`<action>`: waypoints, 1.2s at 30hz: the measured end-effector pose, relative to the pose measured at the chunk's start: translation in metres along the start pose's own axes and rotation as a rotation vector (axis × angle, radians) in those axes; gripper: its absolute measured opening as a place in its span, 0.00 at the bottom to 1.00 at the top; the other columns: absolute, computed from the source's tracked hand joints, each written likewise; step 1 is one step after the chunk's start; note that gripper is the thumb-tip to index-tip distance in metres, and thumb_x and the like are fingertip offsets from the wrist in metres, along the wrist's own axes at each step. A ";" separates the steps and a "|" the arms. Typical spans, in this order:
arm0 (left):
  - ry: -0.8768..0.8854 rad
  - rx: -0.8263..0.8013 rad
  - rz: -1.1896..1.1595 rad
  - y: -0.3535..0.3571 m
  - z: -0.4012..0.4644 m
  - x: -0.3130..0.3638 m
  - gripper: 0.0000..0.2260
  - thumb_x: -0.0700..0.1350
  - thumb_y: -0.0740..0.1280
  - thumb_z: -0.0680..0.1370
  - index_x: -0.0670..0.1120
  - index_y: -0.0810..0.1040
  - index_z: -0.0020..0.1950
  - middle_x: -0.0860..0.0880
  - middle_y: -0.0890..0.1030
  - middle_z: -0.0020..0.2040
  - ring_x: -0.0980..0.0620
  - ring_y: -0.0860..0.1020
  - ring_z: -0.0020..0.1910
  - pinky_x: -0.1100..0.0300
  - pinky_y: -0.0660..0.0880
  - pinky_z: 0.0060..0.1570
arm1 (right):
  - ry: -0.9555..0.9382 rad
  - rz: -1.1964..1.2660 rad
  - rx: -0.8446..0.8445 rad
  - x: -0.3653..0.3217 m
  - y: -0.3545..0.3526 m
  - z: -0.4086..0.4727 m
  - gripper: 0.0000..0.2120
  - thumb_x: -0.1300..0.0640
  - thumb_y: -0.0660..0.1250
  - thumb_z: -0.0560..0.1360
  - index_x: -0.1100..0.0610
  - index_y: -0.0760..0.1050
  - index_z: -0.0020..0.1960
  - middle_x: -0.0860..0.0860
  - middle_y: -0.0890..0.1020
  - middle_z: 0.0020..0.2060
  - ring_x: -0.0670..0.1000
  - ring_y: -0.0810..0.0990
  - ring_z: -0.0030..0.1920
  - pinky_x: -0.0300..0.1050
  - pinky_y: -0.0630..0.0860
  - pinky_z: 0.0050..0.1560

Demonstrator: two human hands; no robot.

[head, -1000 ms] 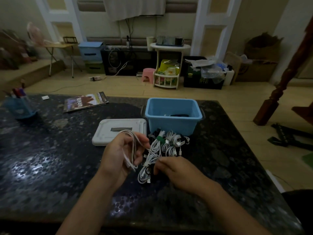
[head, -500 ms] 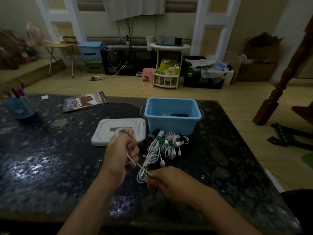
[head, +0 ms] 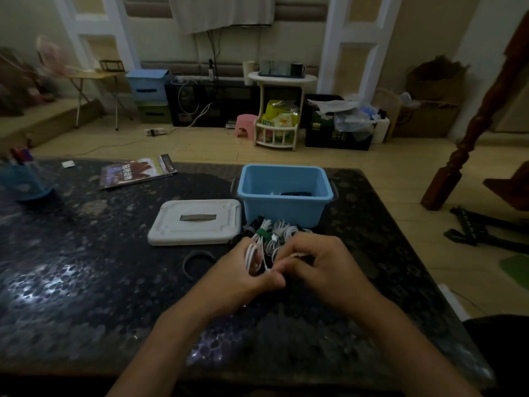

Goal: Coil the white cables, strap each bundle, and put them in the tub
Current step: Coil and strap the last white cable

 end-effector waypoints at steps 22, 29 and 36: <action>-0.055 0.084 -0.441 0.005 -0.009 0.017 0.08 0.46 0.57 0.85 0.44 0.73 0.52 0.43 0.72 0.45 0.49 0.70 0.44 0.70 0.69 0.33 | 0.085 -0.250 0.341 0.009 0.011 -0.006 0.15 0.44 0.62 0.80 0.47 0.84 0.58 0.42 0.78 0.42 0.41 0.74 0.45 0.32 0.71 0.44; -0.019 0.068 -0.296 0.009 -0.007 0.012 0.15 0.51 0.57 0.85 0.44 0.80 0.51 0.46 0.82 0.42 0.48 0.81 0.41 0.53 0.78 0.47 | 0.147 -0.267 0.309 0.005 0.015 -0.009 0.15 0.53 0.70 0.77 0.39 0.77 0.61 0.40 0.83 0.46 0.40 0.80 0.46 0.37 0.78 0.47; 0.033 0.087 -0.253 0.007 -0.005 0.015 0.15 0.53 0.55 0.84 0.49 0.77 0.45 0.43 0.84 0.36 0.44 0.81 0.33 0.53 0.75 0.36 | 0.027 -0.402 0.453 -0.011 0.004 -0.010 0.03 0.57 0.74 0.73 0.51 0.83 0.46 0.43 0.79 0.43 0.42 0.74 0.45 0.30 0.69 0.43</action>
Point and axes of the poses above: each hand's wrist, its own z-axis towards the middle knuckle, its own y-axis out of the palm, x = y × z, the point moved 9 cm from there along z, towards the middle knuckle
